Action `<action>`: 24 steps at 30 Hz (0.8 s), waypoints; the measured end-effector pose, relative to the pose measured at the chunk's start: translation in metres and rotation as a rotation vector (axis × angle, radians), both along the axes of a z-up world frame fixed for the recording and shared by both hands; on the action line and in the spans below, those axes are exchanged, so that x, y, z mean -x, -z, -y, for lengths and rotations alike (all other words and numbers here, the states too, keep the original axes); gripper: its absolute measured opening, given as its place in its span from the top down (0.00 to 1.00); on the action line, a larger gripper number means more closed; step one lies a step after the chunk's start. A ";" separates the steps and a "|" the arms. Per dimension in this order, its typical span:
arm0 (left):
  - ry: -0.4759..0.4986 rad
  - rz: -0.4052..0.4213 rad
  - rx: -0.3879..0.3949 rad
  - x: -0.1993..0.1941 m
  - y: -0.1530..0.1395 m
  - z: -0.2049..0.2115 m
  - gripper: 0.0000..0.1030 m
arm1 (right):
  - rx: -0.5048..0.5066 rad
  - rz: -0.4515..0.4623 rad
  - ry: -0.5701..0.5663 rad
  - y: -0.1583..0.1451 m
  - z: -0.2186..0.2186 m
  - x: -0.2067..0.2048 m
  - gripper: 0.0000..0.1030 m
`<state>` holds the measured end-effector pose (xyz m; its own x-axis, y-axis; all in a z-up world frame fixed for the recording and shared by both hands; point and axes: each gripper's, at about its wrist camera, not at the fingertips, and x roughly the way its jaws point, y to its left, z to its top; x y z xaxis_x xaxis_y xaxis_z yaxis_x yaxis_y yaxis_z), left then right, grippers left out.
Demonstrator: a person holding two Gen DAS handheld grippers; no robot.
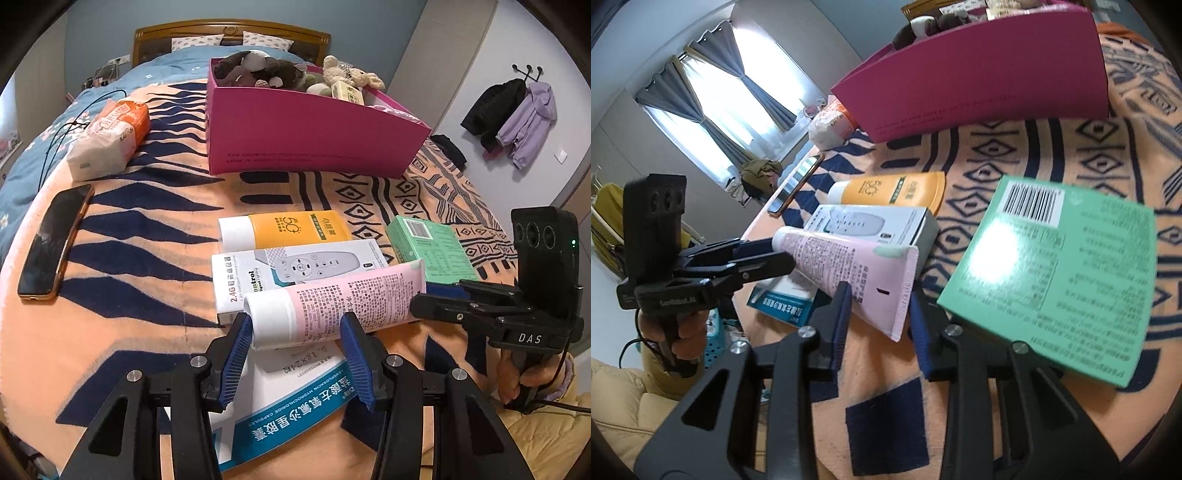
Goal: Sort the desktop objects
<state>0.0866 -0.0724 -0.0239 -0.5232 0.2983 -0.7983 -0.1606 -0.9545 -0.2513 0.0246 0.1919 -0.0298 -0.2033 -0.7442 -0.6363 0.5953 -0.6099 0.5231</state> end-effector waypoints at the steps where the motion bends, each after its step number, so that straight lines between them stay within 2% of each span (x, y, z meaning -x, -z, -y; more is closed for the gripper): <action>1: -0.001 -0.003 -0.006 0.000 -0.001 0.000 0.51 | -0.002 -0.009 0.001 -0.002 0.000 0.000 0.67; 12: -0.007 -0.074 -0.013 0.003 -0.028 -0.003 0.51 | -0.001 -0.109 -0.012 -0.034 0.002 0.007 0.67; 24: -0.021 -0.141 -0.012 0.037 -0.051 -0.003 0.51 | -0.005 -0.192 -0.009 -0.061 0.007 0.038 0.67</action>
<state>0.0492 -0.0692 0.0270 -0.6359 0.2947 -0.7133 -0.1749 -0.9552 -0.2388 -0.0138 0.1849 0.0315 -0.3149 -0.7433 -0.5902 0.6893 -0.6066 0.3961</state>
